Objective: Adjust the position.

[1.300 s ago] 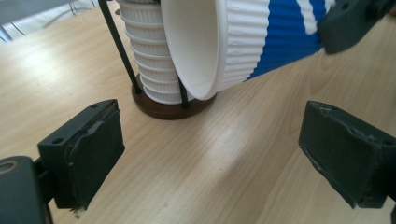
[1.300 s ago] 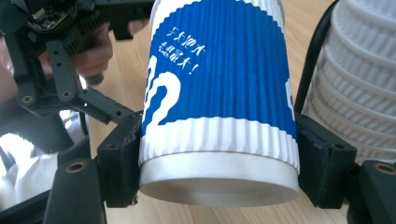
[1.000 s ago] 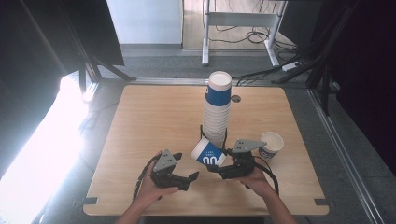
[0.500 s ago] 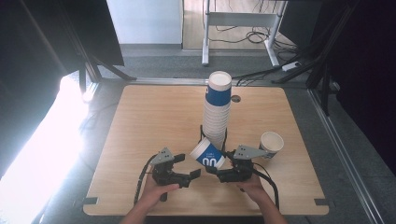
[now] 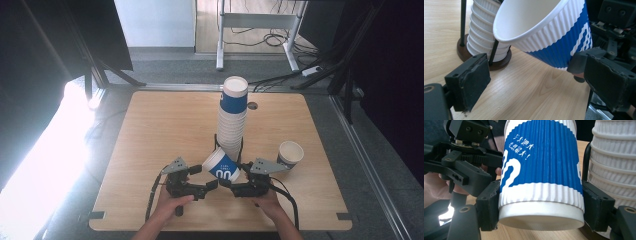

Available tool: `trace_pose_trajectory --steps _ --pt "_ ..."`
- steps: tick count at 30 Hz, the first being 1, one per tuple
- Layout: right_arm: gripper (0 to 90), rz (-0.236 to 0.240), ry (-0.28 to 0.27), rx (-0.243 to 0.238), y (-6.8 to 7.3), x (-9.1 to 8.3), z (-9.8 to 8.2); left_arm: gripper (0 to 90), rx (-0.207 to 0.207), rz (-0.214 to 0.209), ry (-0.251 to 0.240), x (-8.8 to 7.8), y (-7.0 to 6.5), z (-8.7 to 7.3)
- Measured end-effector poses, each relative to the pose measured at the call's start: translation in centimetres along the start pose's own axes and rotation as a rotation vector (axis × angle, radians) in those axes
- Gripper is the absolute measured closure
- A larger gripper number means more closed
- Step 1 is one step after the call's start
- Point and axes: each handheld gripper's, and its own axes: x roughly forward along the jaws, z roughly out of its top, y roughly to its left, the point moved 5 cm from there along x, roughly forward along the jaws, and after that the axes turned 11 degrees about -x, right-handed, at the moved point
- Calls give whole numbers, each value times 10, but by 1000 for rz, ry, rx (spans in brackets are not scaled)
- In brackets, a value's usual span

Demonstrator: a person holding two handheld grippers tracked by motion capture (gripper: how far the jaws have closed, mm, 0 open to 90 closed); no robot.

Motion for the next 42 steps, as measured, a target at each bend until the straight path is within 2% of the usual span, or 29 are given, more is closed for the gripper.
trace_pose_trajectory --steps 7,12,27,31,39,42 --pt "273 -17 -19 3 2 1 -1 67 -28 -32 -1 4 -2 1" --pt "273 -29 -14 -6 4 4 -4 67 -54 -53 -10 6 -2 5" --pt "274 -43 -7 -24 7 6 -7 70 -102 -74 -35 6 -1 15" --pt "275 -42 -6 -36 10 8 -7 70 -100 -57 -27 10 -1 17" --pt "278 -41 13 -69 14 13 -8 67 -162 -73 -51 18 2 24" --pt "279 -43 19 -75 15 14 -8 70 -173 -81 -56 20 2 25"
